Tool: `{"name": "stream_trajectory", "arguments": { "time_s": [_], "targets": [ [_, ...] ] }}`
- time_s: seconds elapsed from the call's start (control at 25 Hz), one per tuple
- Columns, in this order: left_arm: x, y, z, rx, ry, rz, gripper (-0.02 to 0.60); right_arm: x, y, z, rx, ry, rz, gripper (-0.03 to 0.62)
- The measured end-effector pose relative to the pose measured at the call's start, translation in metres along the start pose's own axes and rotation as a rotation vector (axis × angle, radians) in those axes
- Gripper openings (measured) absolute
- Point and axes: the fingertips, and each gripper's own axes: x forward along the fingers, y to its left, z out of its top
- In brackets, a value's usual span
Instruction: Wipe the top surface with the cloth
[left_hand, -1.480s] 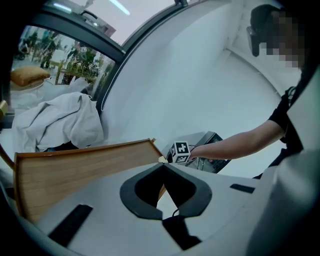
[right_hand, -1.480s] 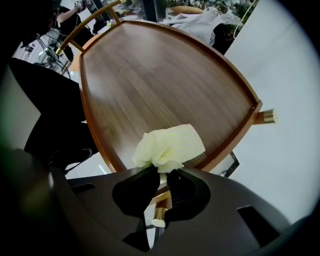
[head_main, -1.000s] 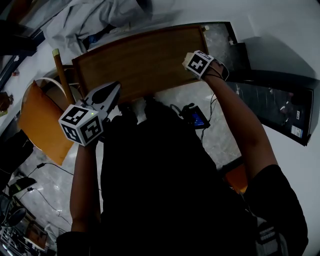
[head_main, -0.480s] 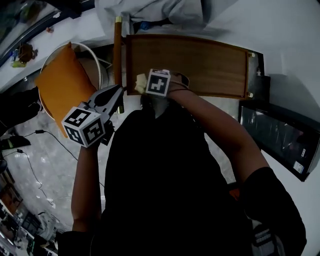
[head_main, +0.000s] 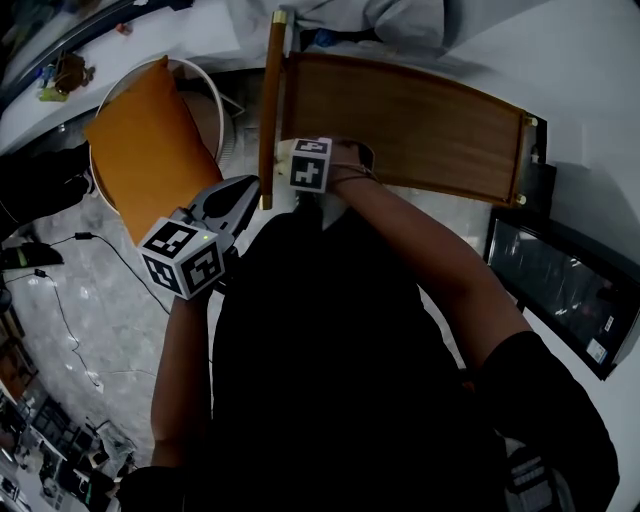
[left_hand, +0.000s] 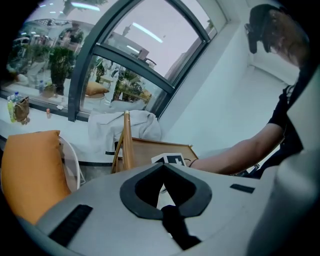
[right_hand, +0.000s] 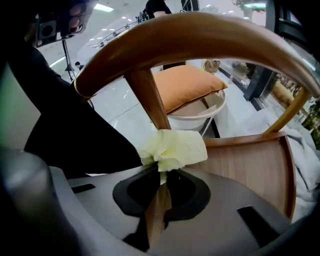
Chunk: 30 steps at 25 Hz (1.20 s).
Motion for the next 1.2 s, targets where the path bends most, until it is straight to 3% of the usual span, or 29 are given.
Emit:
{"name": "stream_trajectory", "arguments": {
  "time_s": [0.32,0.56,1.2],
  "targets": [
    [0.014,-0.014,0.002,0.015,0.007,-0.027,0.009,-0.003,0.004,-0.021,-0.06,-0.018,0.062,0.048],
    [0.047,-0.04,0.012,0.041,0.032,-0.082,0.009,-0.022,0.009,-0.084,0.035,-0.036,0.083,0.048],
    [0.165,-0.135,0.029,0.138,0.119,-0.256,0.009,-0.083,0.019,-0.273,0.184,0.064,0.025,0.048]
  ]
}}
